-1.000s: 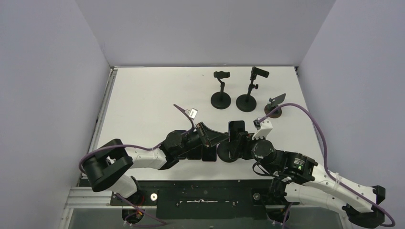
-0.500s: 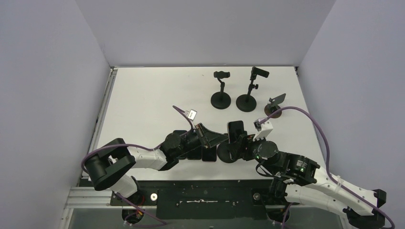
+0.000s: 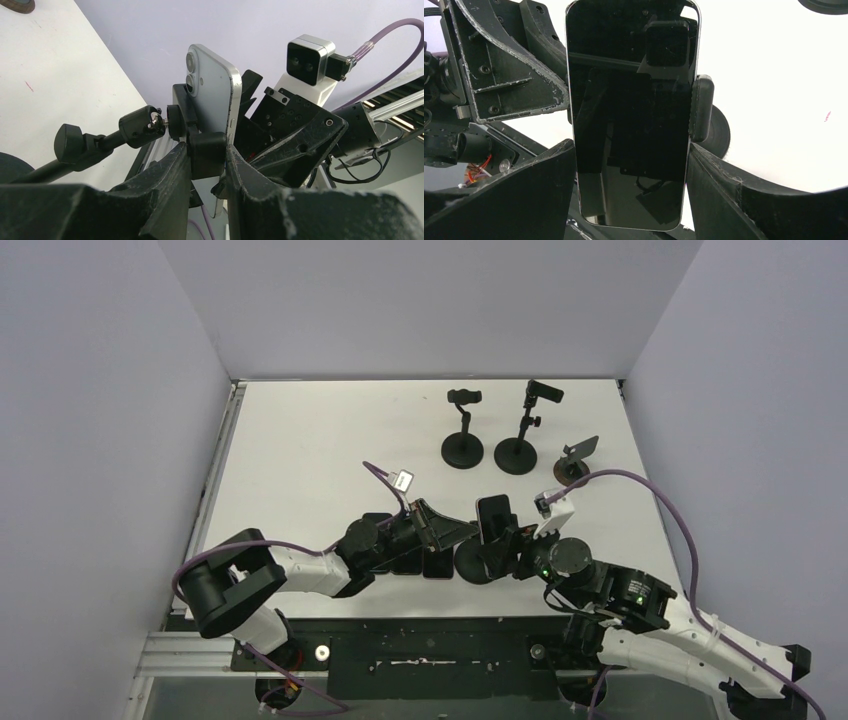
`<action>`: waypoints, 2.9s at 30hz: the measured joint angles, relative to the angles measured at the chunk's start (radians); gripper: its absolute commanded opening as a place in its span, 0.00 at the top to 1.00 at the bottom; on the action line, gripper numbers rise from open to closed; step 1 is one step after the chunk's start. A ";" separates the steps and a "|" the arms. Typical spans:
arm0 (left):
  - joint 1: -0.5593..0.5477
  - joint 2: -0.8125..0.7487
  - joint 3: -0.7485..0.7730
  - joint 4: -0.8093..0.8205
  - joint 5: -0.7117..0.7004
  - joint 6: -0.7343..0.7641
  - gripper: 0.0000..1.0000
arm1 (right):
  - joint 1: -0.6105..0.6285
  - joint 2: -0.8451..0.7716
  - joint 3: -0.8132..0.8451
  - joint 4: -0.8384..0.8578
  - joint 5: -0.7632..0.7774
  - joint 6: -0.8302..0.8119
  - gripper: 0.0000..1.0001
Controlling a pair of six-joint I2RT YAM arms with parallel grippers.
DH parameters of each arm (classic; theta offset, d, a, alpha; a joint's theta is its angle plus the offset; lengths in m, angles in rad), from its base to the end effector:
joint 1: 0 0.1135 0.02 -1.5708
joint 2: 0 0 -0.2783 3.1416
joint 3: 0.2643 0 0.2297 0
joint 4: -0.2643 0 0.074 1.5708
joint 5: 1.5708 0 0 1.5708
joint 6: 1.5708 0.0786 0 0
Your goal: Remove the phone from the phone stand
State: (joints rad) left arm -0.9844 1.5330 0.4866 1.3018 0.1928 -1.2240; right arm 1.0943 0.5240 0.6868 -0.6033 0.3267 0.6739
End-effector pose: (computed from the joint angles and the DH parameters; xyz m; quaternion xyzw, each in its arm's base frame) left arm 0.1638 -0.2738 0.2679 0.0029 0.6132 -0.7300 0.3018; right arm 0.0785 0.0972 0.2846 -0.0887 0.8331 0.3216 0.4412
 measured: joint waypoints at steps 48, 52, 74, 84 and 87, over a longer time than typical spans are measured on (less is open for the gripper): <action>0.027 0.010 0.017 -0.103 0.014 0.071 0.93 | 0.005 -0.021 0.116 -0.034 -0.227 -0.126 1.00; 0.031 0.010 0.017 -0.137 -0.008 0.085 0.82 | 0.006 -0.039 0.133 0.028 -0.259 -0.133 1.00; 0.047 -0.480 0.015 -0.581 -0.213 0.346 0.30 | 0.006 0.138 0.292 0.134 -0.220 -0.164 1.00; 0.057 -0.672 0.133 -0.893 -0.249 0.657 0.19 | 0.006 0.330 0.366 0.243 -0.113 -0.161 1.00; 0.060 -0.672 0.184 -0.972 -0.220 0.710 0.18 | 0.006 0.393 0.381 0.264 -0.086 -0.145 1.00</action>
State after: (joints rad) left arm -0.9245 0.8612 0.6704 0.3302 -0.0277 -0.5137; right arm 1.1004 0.9173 1.0679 -0.3389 0.2405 0.5293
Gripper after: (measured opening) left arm 0.808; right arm 0.707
